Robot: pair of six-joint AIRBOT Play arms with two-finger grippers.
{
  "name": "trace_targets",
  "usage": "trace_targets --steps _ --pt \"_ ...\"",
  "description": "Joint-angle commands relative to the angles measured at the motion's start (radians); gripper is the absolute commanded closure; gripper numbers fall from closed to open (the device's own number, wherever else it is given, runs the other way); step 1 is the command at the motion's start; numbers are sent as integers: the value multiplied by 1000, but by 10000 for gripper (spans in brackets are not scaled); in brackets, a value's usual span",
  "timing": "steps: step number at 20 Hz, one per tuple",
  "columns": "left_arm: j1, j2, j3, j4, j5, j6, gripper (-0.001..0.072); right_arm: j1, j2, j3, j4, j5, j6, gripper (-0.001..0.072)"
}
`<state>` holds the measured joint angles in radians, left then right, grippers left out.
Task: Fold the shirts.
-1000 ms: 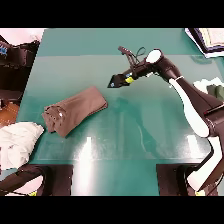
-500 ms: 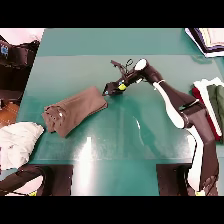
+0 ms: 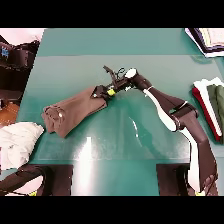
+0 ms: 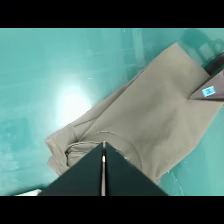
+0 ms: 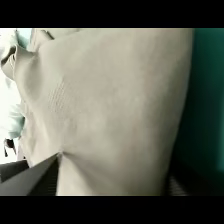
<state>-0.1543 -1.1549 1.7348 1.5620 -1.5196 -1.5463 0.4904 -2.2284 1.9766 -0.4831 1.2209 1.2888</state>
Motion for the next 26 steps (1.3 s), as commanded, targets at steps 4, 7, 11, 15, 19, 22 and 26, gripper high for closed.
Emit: trace_targets --steps 4,7,11,15,19,22,26 --pt "1 0 1 -2 -68 2 678 31 -2 -1 16 -51 -16 684" --pt "1 0 1 -2 -71 2 678 3 45 -2 -1 -12 -41 686" --pt "1 0 1 -3 -70 2 678 -108 210 -2 -161 32 -40 687" --pt "1 0 1 -3 -71 2 678 -286 385 -2 -317 74 -37 687" --pt "1 0 1 -4 -75 2 678 -510 521 -2 -448 69 -24 687" --pt "1 0 1 -23 -80 1 678 -702 571 -2 -480 63 -21 687" --pt "1 0 1 -84 -81 -3 678 -927 580 -2 -480 21 -20 687"
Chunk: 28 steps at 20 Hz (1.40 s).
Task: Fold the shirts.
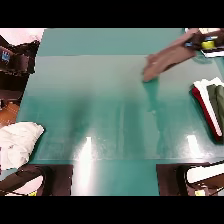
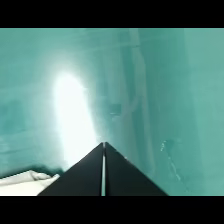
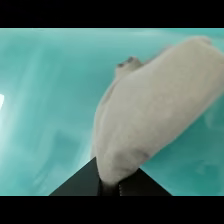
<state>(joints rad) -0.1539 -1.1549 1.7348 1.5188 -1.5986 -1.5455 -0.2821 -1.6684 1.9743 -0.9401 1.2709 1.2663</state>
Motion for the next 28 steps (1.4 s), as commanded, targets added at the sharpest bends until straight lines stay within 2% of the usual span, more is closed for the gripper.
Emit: trace_targets --steps 1,7,12,15,18,23,28 --pt "1 0 1 -56 -5 -3 678 -201 20 1 -22 -43 10 687" --pt "1 0 1 -66 -11 -56 678 -375 21 1 -20 -115 10 687" --pt "1 0 1 -92 -10 -74 678 -418 78 1 -22 -178 10 687" --pt "1 0 1 -92 -10 -74 678 -444 133 1 -24 -157 10 687" --pt "1 0 1 -92 -10 -73 678 -465 176 0 -91 -85 63 686" --pt "1 0 1 -92 -11 -64 678 -468 199 0 -424 172 259 685" --pt "1 0 1 -92 -11 -23 678 -468 198 0 -630 432 298 684"
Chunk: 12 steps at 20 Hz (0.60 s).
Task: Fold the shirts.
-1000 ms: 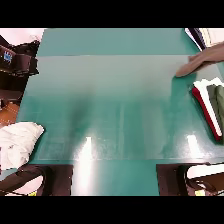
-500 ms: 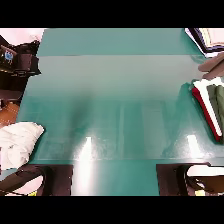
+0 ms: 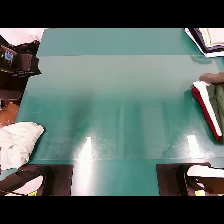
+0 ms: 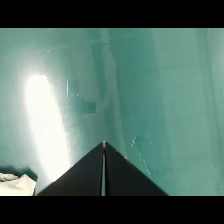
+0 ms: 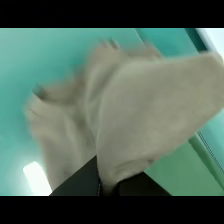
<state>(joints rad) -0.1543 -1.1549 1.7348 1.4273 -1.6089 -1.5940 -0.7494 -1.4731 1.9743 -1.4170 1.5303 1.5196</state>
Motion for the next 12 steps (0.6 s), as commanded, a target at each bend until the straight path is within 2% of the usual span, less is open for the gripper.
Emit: trace_targets --steps 1,3,4,5,6,7,12 --pt "1 0 1 0 -1 31 678 -1 3 0 -185 213 53 684" --pt "1 0 1 0 0 31 678 0 3 0 -227 267 54 680" --pt "1 0 1 0 -1 31 678 -1 3 0 -237 290 54 629" --pt "1 0 1 0 -1 31 678 -1 3 0 -237 303 54 448" --pt "1 0 1 0 -1 31 678 0 3 0 -254 304 54 221" --pt "1 0 1 0 -1 31 678 0 6 0 -272 305 54 112" --pt "1 0 1 0 29 30 678 6 53 1 -255 277 55 119"
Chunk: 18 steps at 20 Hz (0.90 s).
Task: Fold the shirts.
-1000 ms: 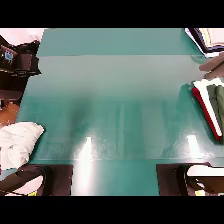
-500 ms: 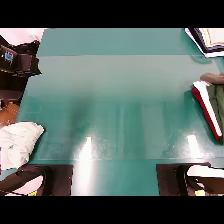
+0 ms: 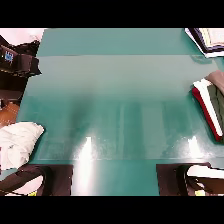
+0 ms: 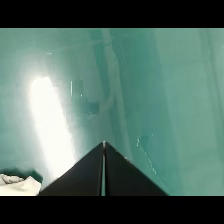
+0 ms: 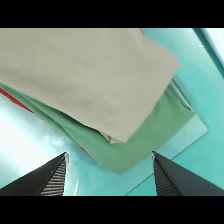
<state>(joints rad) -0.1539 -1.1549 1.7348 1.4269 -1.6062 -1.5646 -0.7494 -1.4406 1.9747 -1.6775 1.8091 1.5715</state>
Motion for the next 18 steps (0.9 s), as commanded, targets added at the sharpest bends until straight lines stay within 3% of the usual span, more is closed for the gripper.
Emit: trace_targets --steps 1,5,6,7,8,9,18 --pt "1 0 1 0 35 0 678 13 27 0 41 -5 4 120" --pt "1 0 1 1 55 0 677 102 48 0 210 0 26 152" --pt "1 0 1 1 68 0 678 139 53 0 252 8 26 240" --pt "1 0 1 0 81 0 678 178 58 0 287 16 26 413" --pt "1 0 1 1 96 0 678 225 63 0 308 25 25 644" --pt "1 0 1 1 112 0 677 275 68 0 317 24 25 683" --pt "1 0 1 1 195 0 678 630 79 0 314 11 25 683"
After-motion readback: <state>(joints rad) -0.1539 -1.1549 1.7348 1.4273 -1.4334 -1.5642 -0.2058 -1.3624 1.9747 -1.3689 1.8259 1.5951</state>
